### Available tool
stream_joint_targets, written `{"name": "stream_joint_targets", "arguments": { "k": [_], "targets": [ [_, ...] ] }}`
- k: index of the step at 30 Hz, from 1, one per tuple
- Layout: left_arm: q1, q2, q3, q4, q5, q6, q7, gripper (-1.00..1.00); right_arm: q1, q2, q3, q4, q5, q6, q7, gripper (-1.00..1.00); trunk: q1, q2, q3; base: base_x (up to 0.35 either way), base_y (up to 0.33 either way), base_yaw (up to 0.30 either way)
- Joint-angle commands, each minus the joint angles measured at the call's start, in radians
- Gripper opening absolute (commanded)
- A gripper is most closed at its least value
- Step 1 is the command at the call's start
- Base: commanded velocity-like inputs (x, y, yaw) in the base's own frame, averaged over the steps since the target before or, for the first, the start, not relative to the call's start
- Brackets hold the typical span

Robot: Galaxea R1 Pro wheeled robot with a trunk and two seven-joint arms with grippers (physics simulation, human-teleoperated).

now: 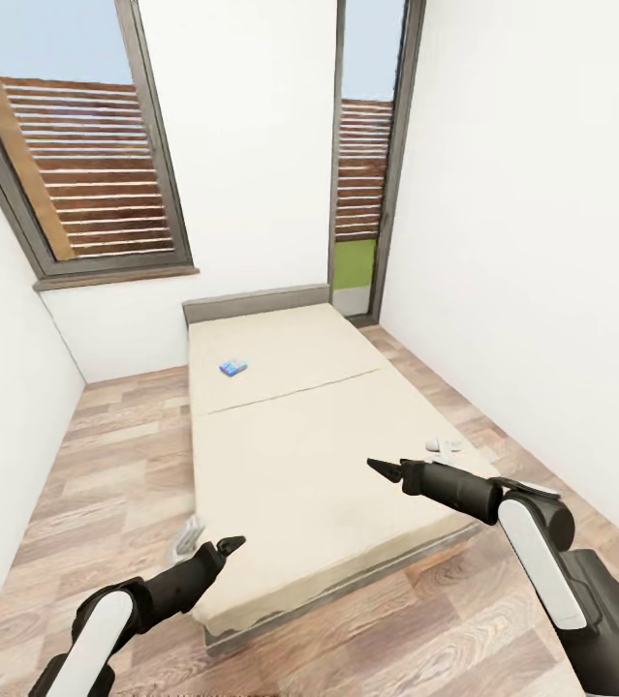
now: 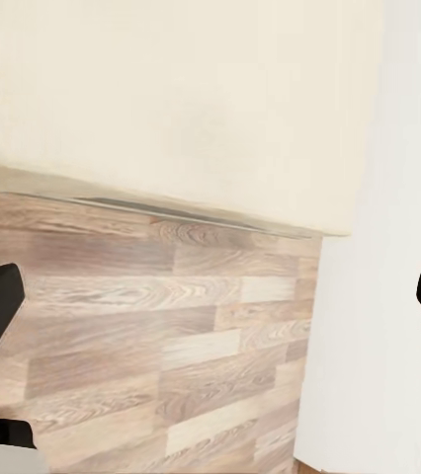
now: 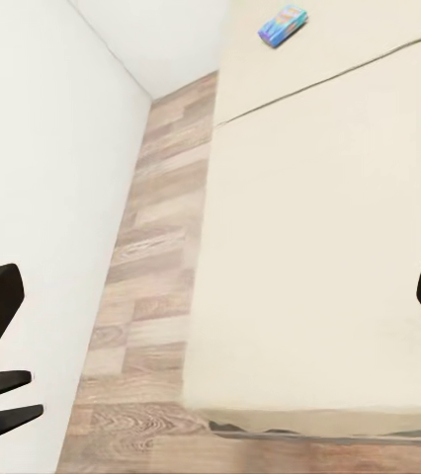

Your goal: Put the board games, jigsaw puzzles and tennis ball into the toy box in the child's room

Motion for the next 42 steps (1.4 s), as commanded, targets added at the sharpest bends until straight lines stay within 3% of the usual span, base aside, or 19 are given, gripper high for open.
{"name": "stream_joint_targets", "arguments": {
  "k": [1, 16, 24, 31, 42],
  "targets": [
    [-0.001, 0.001, -0.002, -0.001, 0.01, 0.001, 0.01, 1.0, -0.001, -0.001, 0.0, -0.001, 0.004, 0.003, 0.005, 1.0, 0.001, -0.002, -0.002, 0.0, 0.096, 0.299],
    [-0.001, 0.0, -0.003, 0.01, 0.008, 0.001, 0.012, 1.0, 0.0, -0.003, -0.011, -0.001, 0.004, -0.006, 0.009, 1.0, 0.001, -0.002, -0.003, 0.0, 0.032, 0.252],
    [-0.001, -0.001, -0.005, 0.013, -0.03, 0.0, 0.011, 1.0, 0.001, -0.005, -0.013, -0.001, 0.005, -0.013, 0.011, 1.0, 0.001, -0.002, -0.003, 0.031, 0.002, 0.038],
    [-0.001, -0.004, -0.005, 0.016, -0.056, 0.0, 0.008, 1.0, 0.001, -0.002, -0.009, -0.003, 0.004, -0.012, 0.009, 1.0, 0.001, -0.002, -0.003, 0.211, 0.003, 0.013],
    [-0.001, -0.007, -0.005, 0.019, -0.063, 0.0, 0.008, 1.0, 0.0, -0.002, -0.007, -0.004, 0.004, -0.005, 0.006, 1.0, 0.001, -0.002, -0.003, 0.305, 0.075, 0.163]
  ]
}}
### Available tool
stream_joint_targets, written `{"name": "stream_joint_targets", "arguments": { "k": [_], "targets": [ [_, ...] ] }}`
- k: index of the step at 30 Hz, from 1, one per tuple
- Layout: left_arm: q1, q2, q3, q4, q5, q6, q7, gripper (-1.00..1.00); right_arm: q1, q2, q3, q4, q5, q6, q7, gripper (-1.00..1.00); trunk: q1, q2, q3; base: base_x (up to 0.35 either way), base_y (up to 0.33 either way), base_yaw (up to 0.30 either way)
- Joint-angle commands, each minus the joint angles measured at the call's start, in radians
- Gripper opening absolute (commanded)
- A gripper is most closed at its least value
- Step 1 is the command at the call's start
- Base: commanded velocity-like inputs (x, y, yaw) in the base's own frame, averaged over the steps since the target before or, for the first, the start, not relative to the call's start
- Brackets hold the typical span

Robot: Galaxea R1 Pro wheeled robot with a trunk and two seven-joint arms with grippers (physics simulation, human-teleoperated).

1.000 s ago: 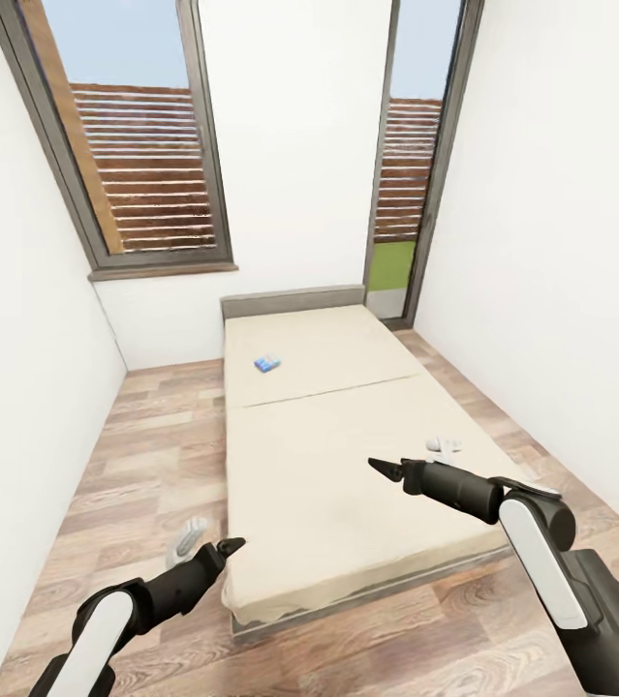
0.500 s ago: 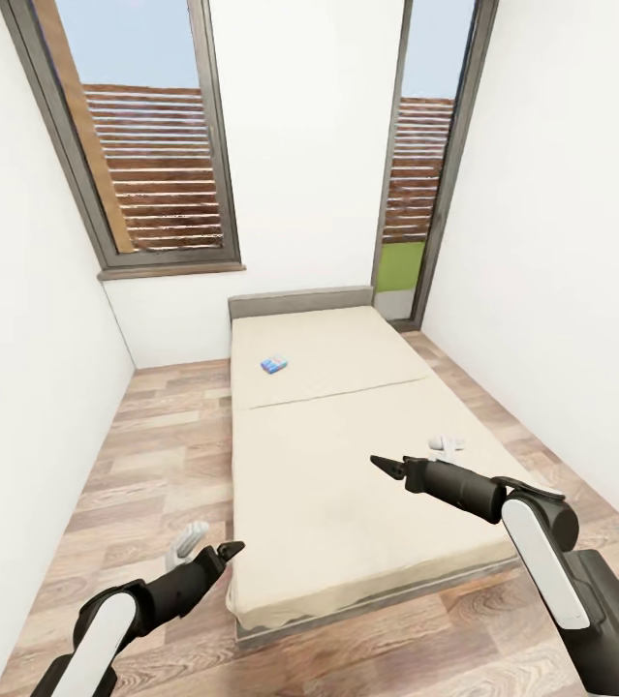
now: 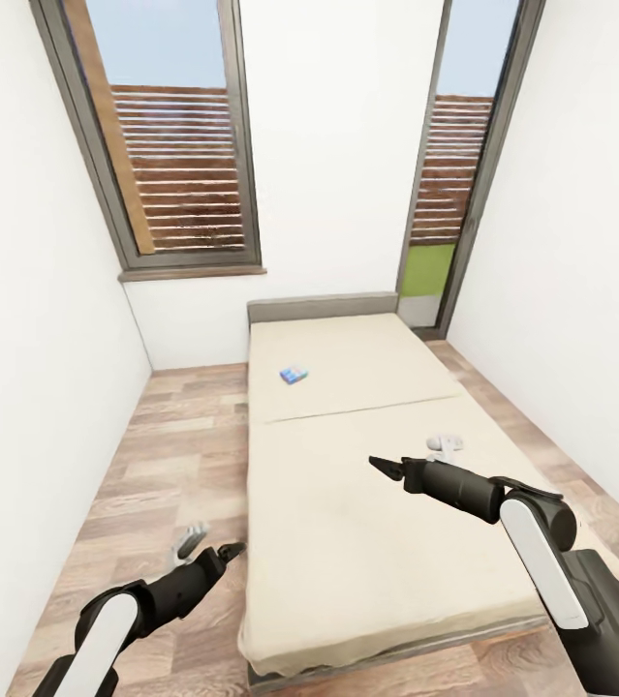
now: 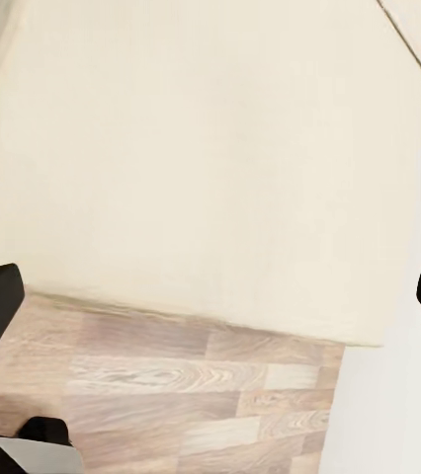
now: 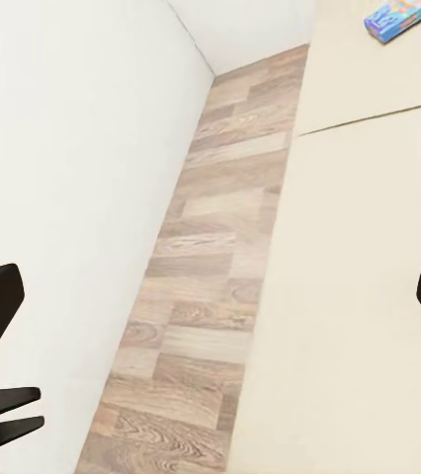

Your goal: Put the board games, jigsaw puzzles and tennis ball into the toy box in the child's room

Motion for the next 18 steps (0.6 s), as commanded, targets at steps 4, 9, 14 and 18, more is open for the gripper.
{"name": "stream_joint_targets", "arguments": {
  "k": [4, 9, 14, 18],
  "targets": [
    [-0.002, 0.0, -0.002, -0.001, 0.01, 0.001, 0.01, 1.0, -0.001, -0.001, 0.0, -0.001, 0.004, 0.004, 0.004, 1.0, 0.001, -0.002, -0.002, 0.182, 0.057, 0.261],
    [-0.002, -0.001, -0.002, 0.001, 0.009, 0.001, 0.01, 1.0, -0.001, -0.001, 0.0, -0.001, 0.004, 0.005, 0.004, 1.0, 0.001, -0.002, -0.002, 0.075, 0.024, 0.281],
    [-0.002, -0.002, -0.001, 0.008, 0.009, 0.001, 0.01, 1.0, -0.001, -0.001, -0.001, -0.001, 0.004, 0.005, 0.004, 1.0, 0.001, -0.002, -0.002, 0.032, 0.01, 0.289],
    [-0.003, -0.002, 0.0, 0.016, 0.009, 0.0, 0.01, 1.0, -0.001, -0.002, -0.005, -0.001, 0.004, 0.003, 0.005, 1.0, 0.001, -0.002, -0.002, 0.009, 0.003, 0.154]
  ]
}}
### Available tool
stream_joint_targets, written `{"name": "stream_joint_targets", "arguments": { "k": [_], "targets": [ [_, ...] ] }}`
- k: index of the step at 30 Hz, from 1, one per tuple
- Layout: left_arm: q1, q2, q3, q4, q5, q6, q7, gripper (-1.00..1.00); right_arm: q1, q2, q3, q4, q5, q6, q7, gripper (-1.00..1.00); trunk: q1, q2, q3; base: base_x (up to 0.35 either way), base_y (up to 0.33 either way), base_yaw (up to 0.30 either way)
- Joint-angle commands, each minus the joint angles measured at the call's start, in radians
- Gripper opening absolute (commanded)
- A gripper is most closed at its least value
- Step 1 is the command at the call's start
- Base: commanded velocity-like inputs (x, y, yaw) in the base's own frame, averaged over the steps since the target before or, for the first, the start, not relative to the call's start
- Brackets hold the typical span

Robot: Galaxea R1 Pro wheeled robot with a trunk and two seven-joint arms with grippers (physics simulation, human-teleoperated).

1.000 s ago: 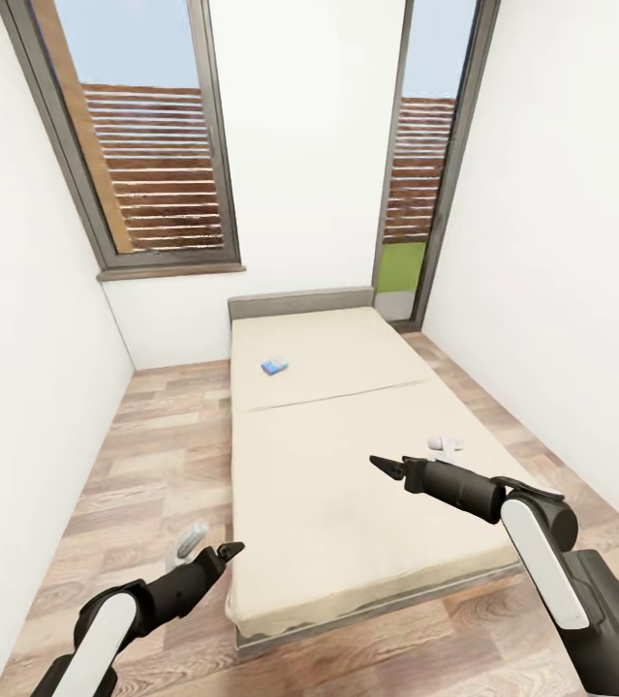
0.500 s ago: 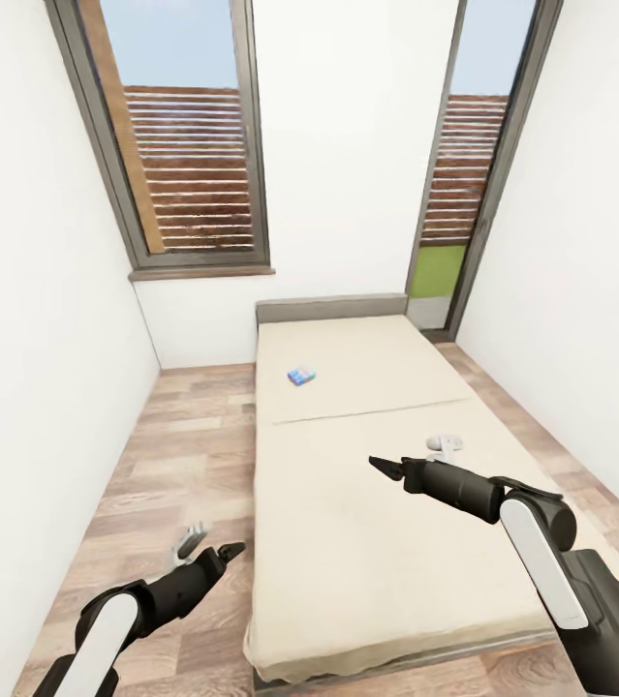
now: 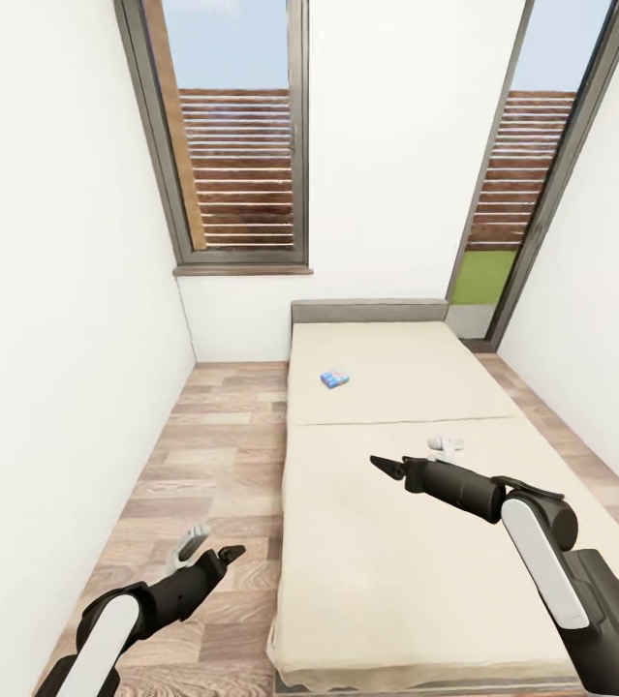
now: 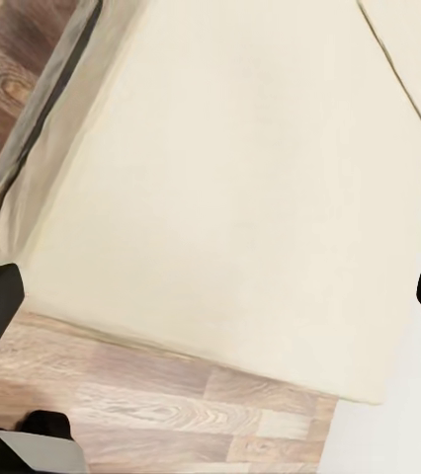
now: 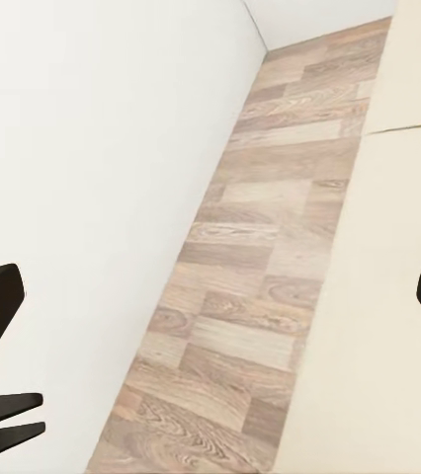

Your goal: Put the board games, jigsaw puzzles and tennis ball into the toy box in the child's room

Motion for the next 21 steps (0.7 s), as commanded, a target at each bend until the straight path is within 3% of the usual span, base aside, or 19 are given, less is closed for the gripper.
{"name": "stream_joint_targets", "arguments": {
  "k": [1, 9, 21],
  "targets": [
    [-0.001, 0.001, -0.001, 0.0, 0.01, 0.001, 0.01, 1.0, -0.001, 0.0, -0.001, -0.001, 0.004, 0.003, 0.005, 1.0, 0.001, -0.002, -0.002, 0.006, 0.002, 0.097],
    [-0.001, 0.001, -0.001, 0.002, 0.01, 0.001, 0.01, 1.0, -0.001, -0.001, -0.002, -0.001, 0.004, 0.0, 0.005, 1.0, 0.001, -0.002, -0.002, 0.003, 0.089, 0.048],
    [-0.002, 0.001, -0.005, 0.002, 0.01, 0.0, 0.008, 1.0, -0.001, -0.003, -0.003, -0.001, 0.004, -0.002, 0.006, 1.0, 0.001, -0.002, -0.002, 0.066, 0.253, 0.008]
  ]
}}
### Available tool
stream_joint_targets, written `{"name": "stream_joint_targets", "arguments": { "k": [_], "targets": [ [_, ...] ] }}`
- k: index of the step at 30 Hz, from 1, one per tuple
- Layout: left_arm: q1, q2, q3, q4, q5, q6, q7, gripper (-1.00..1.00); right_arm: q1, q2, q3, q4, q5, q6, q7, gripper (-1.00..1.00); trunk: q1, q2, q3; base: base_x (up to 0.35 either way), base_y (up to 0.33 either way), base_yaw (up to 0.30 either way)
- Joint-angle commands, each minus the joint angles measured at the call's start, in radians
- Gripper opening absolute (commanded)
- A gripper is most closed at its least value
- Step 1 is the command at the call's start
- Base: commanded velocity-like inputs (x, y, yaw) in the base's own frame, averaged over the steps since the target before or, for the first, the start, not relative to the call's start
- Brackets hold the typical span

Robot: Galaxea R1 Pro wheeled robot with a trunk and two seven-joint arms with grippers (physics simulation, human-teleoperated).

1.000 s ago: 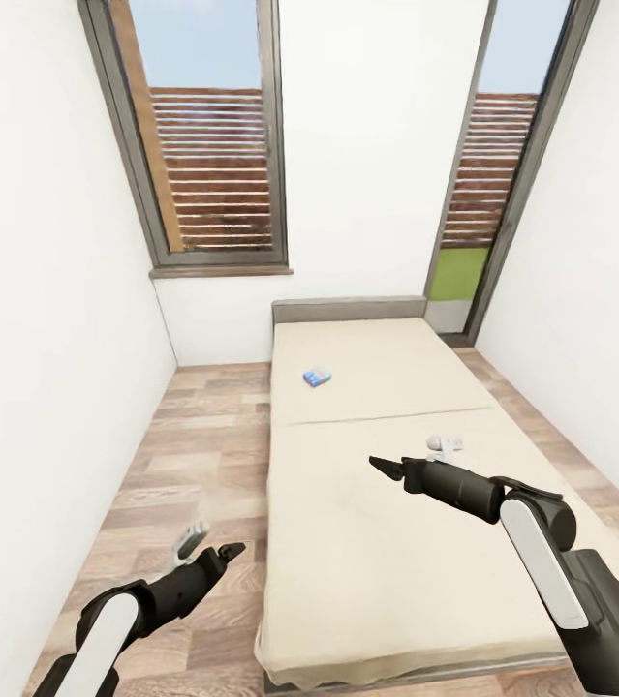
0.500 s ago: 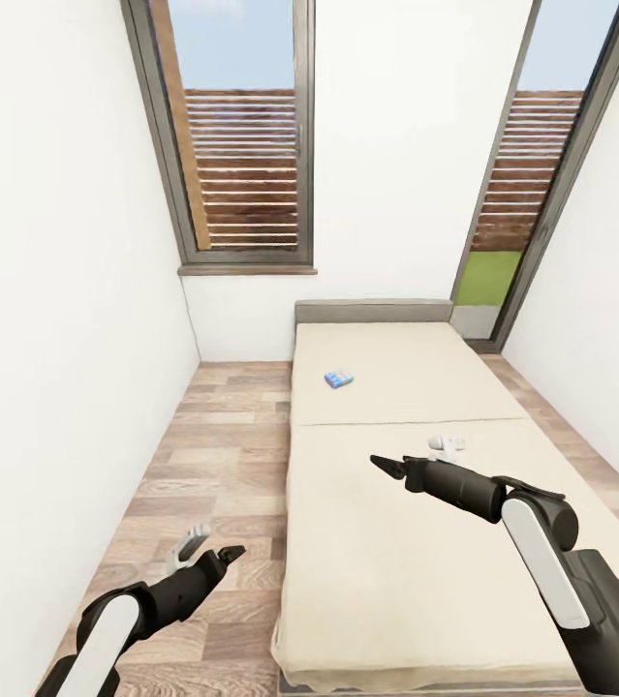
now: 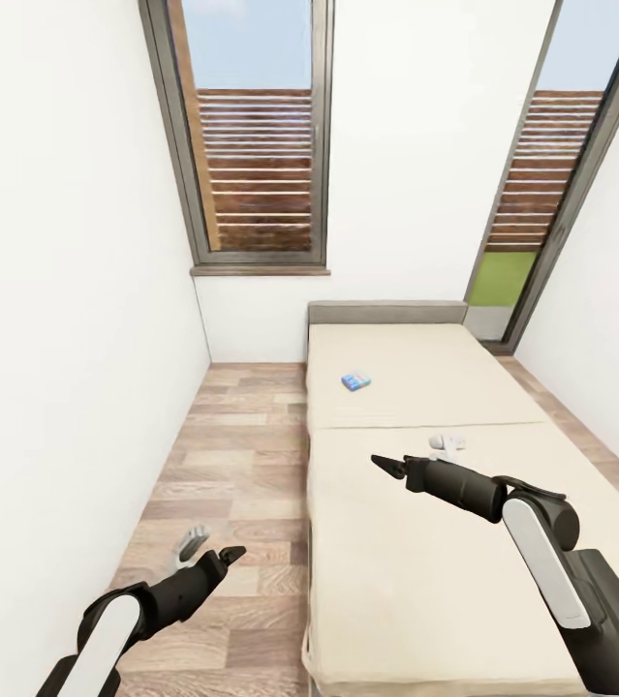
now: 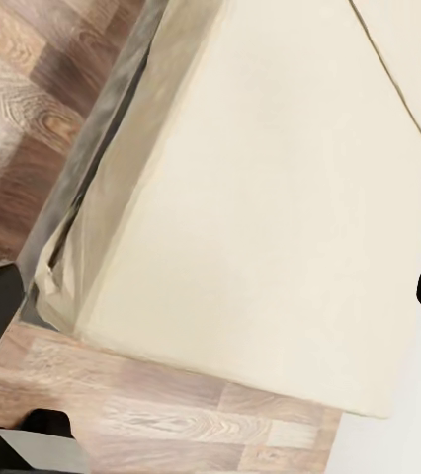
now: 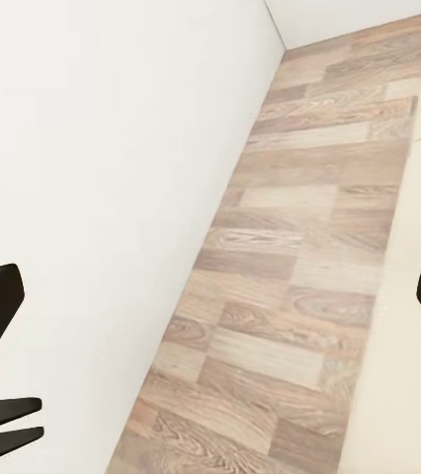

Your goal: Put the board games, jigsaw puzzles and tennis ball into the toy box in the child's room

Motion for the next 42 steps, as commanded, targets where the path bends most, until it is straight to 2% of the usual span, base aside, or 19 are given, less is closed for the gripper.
{"name": "stream_joint_targets", "arguments": {
  "k": [1, 10, 42],
  "targets": [
    [-0.001, 0.001, -0.002, -0.001, 0.01, 0.0, 0.009, 1.0, -0.001, -0.001, 0.0, -0.001, 0.004, 0.004, 0.004, 1.0, 0.001, -0.002, -0.002, 0.133, 0.283, 0.002],
    [-0.001, 0.001, -0.005, -0.001, 0.01, 0.0, 0.009, 1.0, -0.001, -0.003, -0.001, -0.001, 0.004, 0.002, 0.005, 1.0, 0.001, -0.002, -0.002, 0.168, 0.274, 0.001],
    [-0.001, 0.001, -0.005, -0.001, 0.01, 0.0, 0.01, 1.0, -0.001, -0.004, -0.003, -0.002, 0.004, 0.0, 0.004, 1.0, 0.001, -0.002, -0.002, 0.133, 0.141, 0.0]
  ]
}}
